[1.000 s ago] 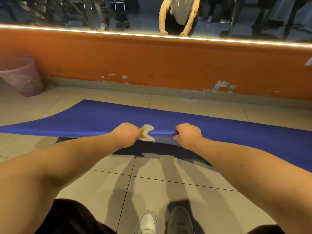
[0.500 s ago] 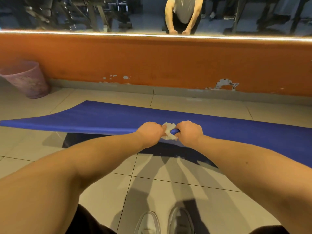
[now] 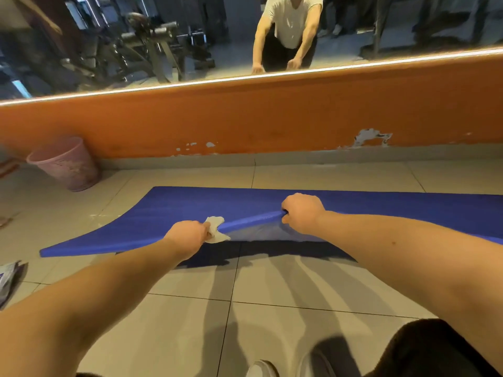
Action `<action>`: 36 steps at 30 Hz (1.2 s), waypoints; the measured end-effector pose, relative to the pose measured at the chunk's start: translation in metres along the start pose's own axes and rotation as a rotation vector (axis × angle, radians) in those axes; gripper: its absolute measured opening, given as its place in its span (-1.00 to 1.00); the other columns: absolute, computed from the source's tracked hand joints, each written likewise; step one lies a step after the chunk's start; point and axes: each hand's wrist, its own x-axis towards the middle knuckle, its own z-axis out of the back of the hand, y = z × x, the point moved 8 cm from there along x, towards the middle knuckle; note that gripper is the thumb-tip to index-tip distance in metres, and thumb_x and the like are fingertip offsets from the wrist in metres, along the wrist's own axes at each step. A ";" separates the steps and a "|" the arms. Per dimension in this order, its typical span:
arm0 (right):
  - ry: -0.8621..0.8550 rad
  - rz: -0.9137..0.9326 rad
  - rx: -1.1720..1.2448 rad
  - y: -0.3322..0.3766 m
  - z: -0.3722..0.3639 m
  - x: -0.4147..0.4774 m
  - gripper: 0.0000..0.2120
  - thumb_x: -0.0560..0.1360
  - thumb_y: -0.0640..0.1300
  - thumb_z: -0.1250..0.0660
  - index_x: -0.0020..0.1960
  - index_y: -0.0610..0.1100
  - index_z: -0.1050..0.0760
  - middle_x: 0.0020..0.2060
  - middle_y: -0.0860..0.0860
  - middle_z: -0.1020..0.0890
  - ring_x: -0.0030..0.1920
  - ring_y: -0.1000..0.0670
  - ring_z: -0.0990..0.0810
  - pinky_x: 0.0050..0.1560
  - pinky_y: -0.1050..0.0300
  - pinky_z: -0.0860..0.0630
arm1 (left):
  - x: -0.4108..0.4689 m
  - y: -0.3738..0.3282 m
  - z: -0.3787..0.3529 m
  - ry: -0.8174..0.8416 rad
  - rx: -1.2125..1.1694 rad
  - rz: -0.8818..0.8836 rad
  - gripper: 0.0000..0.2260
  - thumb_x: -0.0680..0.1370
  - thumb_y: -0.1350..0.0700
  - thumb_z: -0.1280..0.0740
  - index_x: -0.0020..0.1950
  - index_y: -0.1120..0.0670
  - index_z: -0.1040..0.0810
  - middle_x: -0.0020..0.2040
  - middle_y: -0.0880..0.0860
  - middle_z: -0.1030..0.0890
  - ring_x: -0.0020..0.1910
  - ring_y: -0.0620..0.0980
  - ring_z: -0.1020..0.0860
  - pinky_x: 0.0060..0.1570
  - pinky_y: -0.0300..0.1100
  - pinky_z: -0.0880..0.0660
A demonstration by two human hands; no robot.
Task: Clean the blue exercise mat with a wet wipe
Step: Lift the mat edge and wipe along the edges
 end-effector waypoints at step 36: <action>-0.021 0.004 0.076 0.084 -0.017 0.054 -0.99 0.49 -0.13 -0.37 -0.09 -0.04 -0.55 -0.25 0.03 -0.58 -0.24 -0.04 -0.56 -0.36 0.13 -0.38 | 0.089 0.088 -0.016 -0.495 0.206 -0.225 -0.39 0.62 0.20 -0.26 0.61 0.06 -0.05 0.19 0.07 -0.57 0.07 0.08 -0.52 -0.02 -0.11 -0.39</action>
